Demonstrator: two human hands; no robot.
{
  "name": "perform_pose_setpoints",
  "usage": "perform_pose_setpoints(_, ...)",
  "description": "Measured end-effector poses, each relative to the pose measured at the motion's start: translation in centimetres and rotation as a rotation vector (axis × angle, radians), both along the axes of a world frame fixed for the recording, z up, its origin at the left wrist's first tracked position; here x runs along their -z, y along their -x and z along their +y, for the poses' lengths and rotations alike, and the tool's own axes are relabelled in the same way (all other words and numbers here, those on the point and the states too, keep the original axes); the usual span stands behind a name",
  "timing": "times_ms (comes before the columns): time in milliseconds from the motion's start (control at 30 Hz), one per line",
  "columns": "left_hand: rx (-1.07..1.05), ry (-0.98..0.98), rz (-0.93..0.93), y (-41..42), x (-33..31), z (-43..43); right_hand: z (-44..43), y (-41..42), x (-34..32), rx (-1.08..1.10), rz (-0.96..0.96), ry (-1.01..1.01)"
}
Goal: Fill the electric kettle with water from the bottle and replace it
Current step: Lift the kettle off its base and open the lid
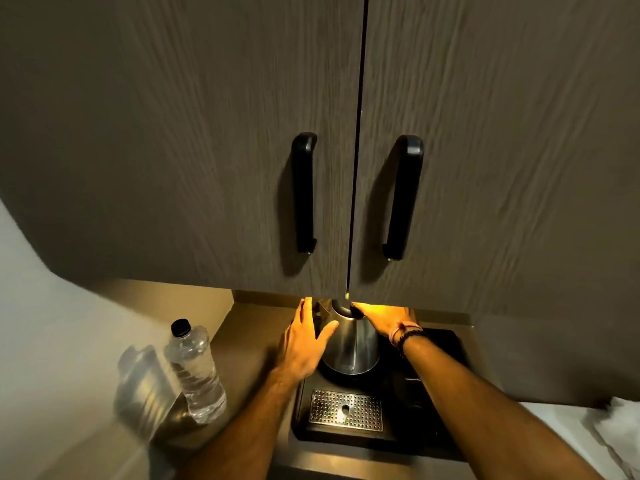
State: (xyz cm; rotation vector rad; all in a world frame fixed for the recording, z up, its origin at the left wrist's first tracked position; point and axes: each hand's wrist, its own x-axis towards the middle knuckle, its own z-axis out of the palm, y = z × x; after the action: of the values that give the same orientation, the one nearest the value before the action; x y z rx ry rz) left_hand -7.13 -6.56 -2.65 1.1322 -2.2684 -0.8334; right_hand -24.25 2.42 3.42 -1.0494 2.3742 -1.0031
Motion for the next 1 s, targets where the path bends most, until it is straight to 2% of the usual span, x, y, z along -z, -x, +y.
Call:
perform_pose_setpoints(200, 0.047, -0.345, 0.194, 2.8, -0.2, -1.1, -2.3, 0.4, 0.7, -0.025, -0.061, -0.274)
perform_pose_setpoints(267, 0.066, -0.407, 0.223, 3.2, -0.1, -1.5, -2.7, 0.5, 0.8, 0.0, -0.044, -0.275)
perform_pose_setpoints(400, 0.059, -0.435, 0.252, 3.5, 0.3, -1.8, -2.7, 0.2, 0.9, 0.039, -0.066, -0.278)
perform_pose_setpoints(633, 0.056, -0.509, 0.258, 3.8, 0.3, -1.8, -2.4, 0.7, 0.9, 0.084, 0.023, -0.029)
perform_pose_setpoints(733, 0.065, -0.516, 0.271, 3.7, 0.3, -1.7, -1.8, 1.7, 0.7, 0.075, 0.065, -0.084)
perform_pose_setpoints(867, 0.064, -0.505, 0.277, 3.6, 0.3, -1.6, -0.7, 3.1, 1.4, 0.114, 0.023, -0.194)
perform_pose_setpoints(1000, 0.062, -0.537, 0.283, 3.5, 0.2, -1.0, -0.5, 3.4, 1.9, 0.126, 0.022, -0.177)
